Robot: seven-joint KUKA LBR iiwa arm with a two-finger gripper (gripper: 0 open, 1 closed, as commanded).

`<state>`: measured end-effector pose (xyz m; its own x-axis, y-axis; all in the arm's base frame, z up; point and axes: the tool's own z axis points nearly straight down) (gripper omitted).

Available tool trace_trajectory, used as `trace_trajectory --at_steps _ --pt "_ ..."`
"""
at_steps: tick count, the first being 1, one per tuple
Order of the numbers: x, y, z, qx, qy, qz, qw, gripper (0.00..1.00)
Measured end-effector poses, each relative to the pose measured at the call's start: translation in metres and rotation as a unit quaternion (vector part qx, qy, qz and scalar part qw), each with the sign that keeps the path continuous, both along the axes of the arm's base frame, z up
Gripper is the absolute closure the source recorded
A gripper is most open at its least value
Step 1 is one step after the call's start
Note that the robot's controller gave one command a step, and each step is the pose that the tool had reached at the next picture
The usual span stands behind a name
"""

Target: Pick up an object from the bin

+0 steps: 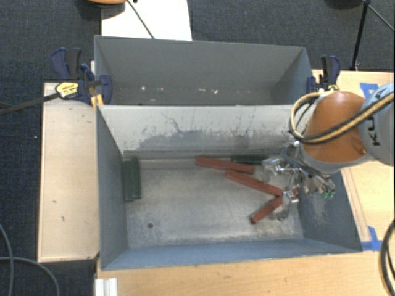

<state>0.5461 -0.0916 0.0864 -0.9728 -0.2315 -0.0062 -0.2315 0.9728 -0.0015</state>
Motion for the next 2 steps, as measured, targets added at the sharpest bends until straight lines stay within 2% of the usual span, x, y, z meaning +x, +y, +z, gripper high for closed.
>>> trace_trajectory --at_steps 1,2 --pt "-0.0328 0.0385 -0.0124 0.000 0.0025 0.066 0.9978 1.00" --pt "-0.0328 0.0384 -0.0124 0.000 0.0025 0.066 0.9978 1.00"
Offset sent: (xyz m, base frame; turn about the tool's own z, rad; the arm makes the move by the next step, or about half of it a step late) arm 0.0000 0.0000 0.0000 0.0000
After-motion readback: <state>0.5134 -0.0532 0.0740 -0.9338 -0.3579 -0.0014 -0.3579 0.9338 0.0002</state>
